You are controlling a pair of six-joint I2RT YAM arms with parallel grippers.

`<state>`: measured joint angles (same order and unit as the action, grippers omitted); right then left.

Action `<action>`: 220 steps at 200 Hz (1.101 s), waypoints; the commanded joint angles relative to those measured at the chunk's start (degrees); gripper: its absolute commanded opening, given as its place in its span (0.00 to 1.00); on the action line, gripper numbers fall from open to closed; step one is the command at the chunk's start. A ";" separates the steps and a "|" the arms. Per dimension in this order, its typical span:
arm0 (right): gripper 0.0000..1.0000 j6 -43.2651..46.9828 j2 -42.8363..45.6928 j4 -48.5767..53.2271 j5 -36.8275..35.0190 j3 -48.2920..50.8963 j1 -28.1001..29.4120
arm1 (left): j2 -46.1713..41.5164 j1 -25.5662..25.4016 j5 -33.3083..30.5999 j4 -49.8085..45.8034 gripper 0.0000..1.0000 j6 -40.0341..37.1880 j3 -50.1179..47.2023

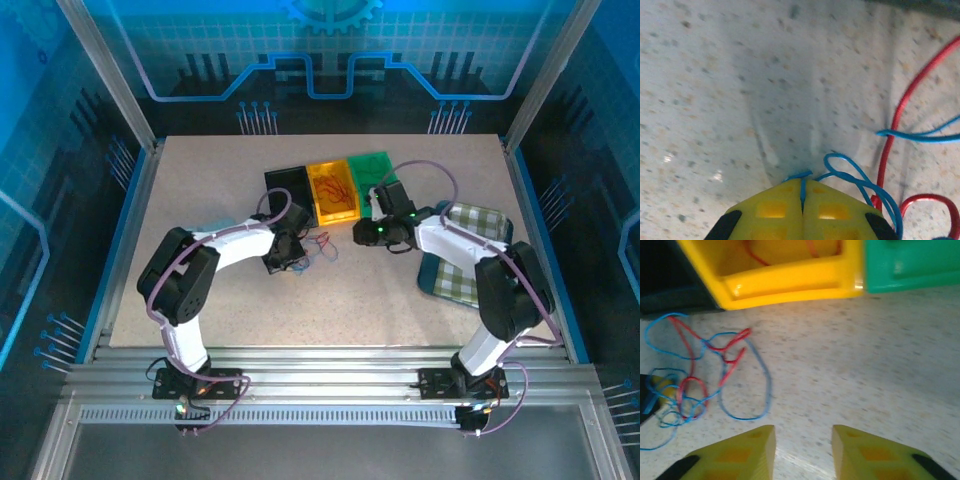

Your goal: Untangle the cables

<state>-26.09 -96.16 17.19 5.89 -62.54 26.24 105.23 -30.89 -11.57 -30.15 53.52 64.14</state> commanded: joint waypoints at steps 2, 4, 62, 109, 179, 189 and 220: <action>0.40 -2.27 -4.28 -1.99 5.25 -2.76 1.45 | 1.23 -1.42 2.02 -3.14 0.00 -0.52 -0.43; 0.40 -2.47 -4.58 -2.03 5.51 -2.91 1.51 | 1.21 -1.51 2.17 -2.96 0.00 -0.36 -0.60; 0.42 -8.20 -13.93 -4.60 9.96 -8.64 3.64 | -0.07 -2.33 1.09 -3.25 0.00 0.03 -1.91; 0.38 -9.45 -18.45 -5.86 11.37 -11.31 4.04 | -0.04 -2.31 0.26 -4.41 0.00 -0.52 -1.48; 0.20 -10.69 -22.47 -6.53 12.74 -15.35 4.79 | 0.39 -2.18 0.32 -4.73 0.00 -0.47 -1.21; 0.13 -10.99 -22.36 -6.47 12.61 -14.95 4.71 | 0.41 -2.23 0.15 -4.86 0.00 -0.25 -1.36; 0.00 -11.56 -19.50 -6.26 10.23 -11.04 2.93 | -0.33 -1.28 -0.90 -4.87 0.00 2.51 -3.73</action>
<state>-36.56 -117.67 10.83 17.37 -76.31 30.09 105.19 -32.42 -12.16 -30.17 53.93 63.88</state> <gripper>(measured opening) 0.039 0.047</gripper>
